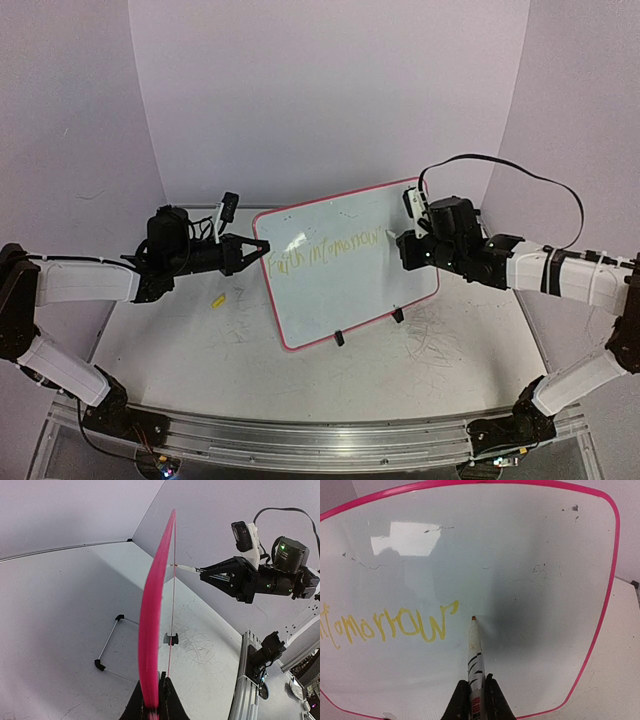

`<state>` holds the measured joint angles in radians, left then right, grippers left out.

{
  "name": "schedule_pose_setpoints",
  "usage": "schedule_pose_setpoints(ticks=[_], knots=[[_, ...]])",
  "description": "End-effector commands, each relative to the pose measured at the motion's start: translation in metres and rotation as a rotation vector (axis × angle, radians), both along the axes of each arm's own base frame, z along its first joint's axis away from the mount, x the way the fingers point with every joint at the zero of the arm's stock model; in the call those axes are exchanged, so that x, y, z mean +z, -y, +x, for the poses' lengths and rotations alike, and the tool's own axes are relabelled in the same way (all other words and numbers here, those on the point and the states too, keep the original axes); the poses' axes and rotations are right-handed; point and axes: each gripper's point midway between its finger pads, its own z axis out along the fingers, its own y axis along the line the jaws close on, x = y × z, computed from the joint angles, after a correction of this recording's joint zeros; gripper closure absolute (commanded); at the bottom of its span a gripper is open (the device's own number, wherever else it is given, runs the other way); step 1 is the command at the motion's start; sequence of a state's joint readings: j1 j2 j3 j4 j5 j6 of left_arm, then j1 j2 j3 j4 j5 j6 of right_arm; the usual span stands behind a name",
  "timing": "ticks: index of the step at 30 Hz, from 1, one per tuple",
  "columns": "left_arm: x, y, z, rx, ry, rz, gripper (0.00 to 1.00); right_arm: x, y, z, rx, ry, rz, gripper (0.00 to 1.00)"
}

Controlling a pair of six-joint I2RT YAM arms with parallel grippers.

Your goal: Write a sentence on the whiteboard

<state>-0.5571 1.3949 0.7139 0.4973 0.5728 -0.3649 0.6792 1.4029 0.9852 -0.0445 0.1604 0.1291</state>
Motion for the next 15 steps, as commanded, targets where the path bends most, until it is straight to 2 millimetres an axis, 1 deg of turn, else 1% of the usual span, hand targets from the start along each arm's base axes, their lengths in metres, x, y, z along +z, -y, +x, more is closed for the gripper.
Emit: schedule_pose_setpoints(ticks=[1,4,7,15], knots=[[-0.009,0.000,0.003,0.006,0.032,0.070,1.00,0.013,0.002,0.001,-0.016,0.027,0.022,1.00],[-0.009,0.001,0.002,0.005,0.032,0.069,1.00,0.016,0.000,0.005,-0.020,0.037,0.029,1.00],[-0.007,0.000,0.001,0.004,0.035,0.067,1.00,0.013,-0.003,0.008,-0.023,0.037,0.024,1.00],[-0.007,0.000,0.001,0.005,0.036,0.067,1.00,0.015,-0.009,0.009,0.002,0.037,0.031,1.00]])
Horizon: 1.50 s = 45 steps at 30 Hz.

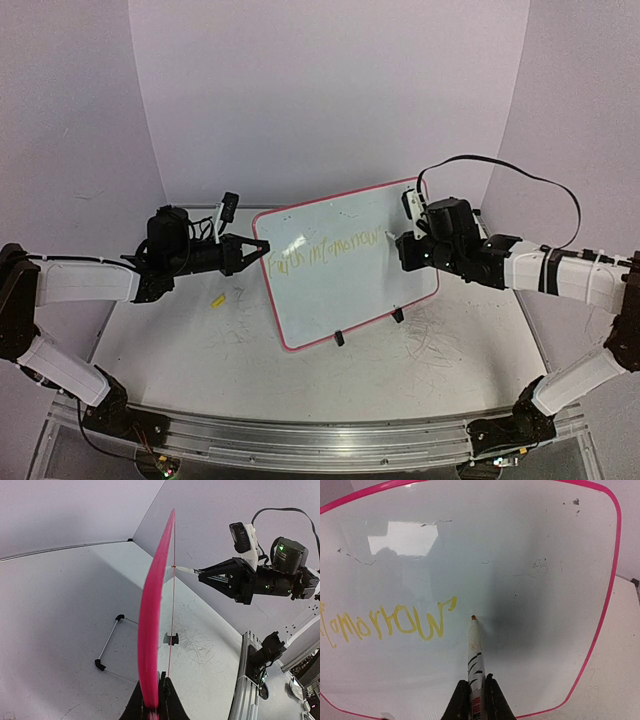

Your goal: Write a sentence on the whiteboard

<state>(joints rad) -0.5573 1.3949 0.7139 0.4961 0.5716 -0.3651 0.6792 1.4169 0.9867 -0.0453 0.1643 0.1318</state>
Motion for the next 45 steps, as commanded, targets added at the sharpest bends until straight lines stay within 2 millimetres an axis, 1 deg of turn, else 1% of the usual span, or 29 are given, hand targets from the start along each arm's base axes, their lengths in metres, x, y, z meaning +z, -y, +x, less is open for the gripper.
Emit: schedule_pose_setpoints(ticks=[1,16,24,28,36,40,45], knots=[[-0.007,0.000,0.001,0.002,0.036,0.067,1.00,0.019,-0.010,0.007,0.015,0.045,0.040,1.00],[-0.007,0.002,0.003,-0.001,0.039,0.069,1.00,0.006,-0.020,-0.004,0.070,-0.004,0.044,1.00],[-0.007,0.002,0.002,-0.001,0.036,0.069,1.00,-0.003,-0.012,-0.007,0.043,-0.025,0.014,1.00],[-0.007,0.001,0.001,0.000,0.037,0.069,1.00,-0.003,-0.003,-0.006,0.000,-0.016,-0.002,1.00],[-0.007,0.001,0.000,0.001,0.037,0.069,1.00,-0.002,0.005,-0.003,-0.045,-0.007,-0.013,1.00],[-0.007,0.001,0.001,0.001,0.039,0.070,1.00,-0.003,0.004,-0.003,-0.044,-0.013,-0.012,1.00],[-0.007,0.001,0.001,0.000,0.039,0.069,1.00,-0.008,0.001,-0.008,-0.018,-0.039,-0.008,1.00]])
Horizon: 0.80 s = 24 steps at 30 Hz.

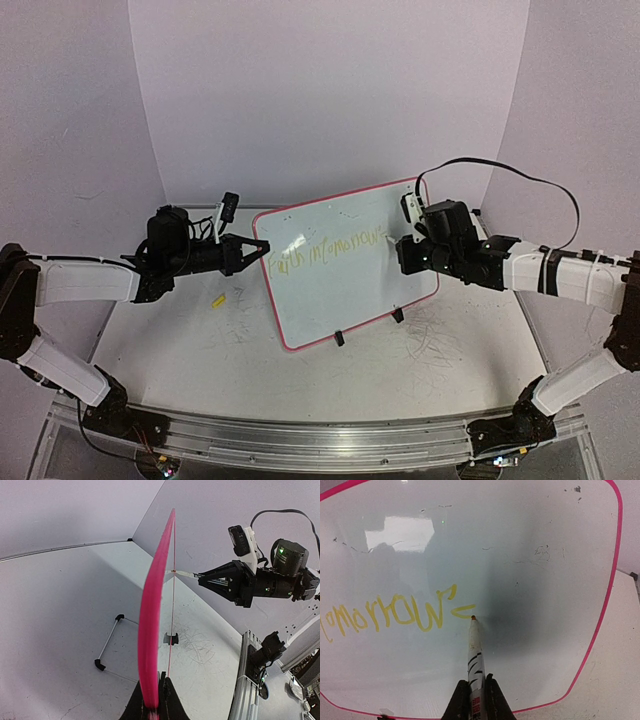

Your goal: Write a sentence on the whiteboard

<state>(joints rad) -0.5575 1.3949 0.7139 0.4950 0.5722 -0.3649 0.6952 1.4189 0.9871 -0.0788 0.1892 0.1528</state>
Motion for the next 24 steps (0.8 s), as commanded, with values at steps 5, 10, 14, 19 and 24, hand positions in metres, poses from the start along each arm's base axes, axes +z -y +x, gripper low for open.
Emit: schedule_pose_setpoints(ticks=[5,10,14,19,24], knots=[[-0.006,0.002,0.002,0.000,0.040,0.068,1.00,-0.003,-0.003,-0.008,0.015,-0.027,0.012,1.00],[-0.005,0.002,0.002,0.002,0.040,0.067,1.00,0.000,-0.010,-0.006,0.035,-0.026,0.025,1.00],[-0.005,0.002,0.002,0.002,0.040,0.066,1.00,0.010,-0.018,-0.002,0.053,-0.002,0.054,1.00],[-0.004,0.002,0.002,0.003,0.040,0.065,1.00,0.030,-0.018,0.002,0.040,0.035,0.085,1.00],[-0.006,0.000,0.002,0.011,0.040,0.070,1.00,0.073,0.018,-0.015,-0.022,0.170,0.103,1.00]])
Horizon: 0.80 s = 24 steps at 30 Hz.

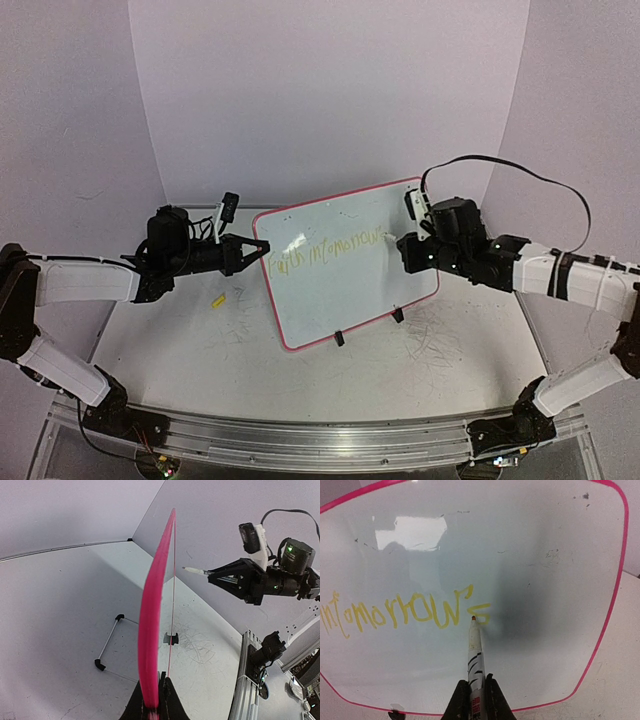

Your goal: Write a sentence on the whiteboard

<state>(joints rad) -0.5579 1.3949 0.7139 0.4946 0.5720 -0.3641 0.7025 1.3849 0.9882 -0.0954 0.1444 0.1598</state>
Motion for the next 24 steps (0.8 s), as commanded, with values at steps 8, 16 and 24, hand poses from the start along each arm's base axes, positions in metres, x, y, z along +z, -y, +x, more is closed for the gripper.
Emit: schedule_pose_setpoints(ticks=[8,16,24], knots=[[-0.009,-0.002,-0.001,0.012,0.035,0.075,1.00,0.042,0.038,0.012,-0.083,0.112,0.033,1.00],[-0.008,-0.001,0.002,0.013,0.037,0.077,1.00,0.037,0.021,0.012,0.010,0.091,0.015,1.00],[-0.009,0.000,0.001,0.013,0.032,0.078,1.00,0.028,0.021,0.011,0.005,0.074,0.016,1.00]])
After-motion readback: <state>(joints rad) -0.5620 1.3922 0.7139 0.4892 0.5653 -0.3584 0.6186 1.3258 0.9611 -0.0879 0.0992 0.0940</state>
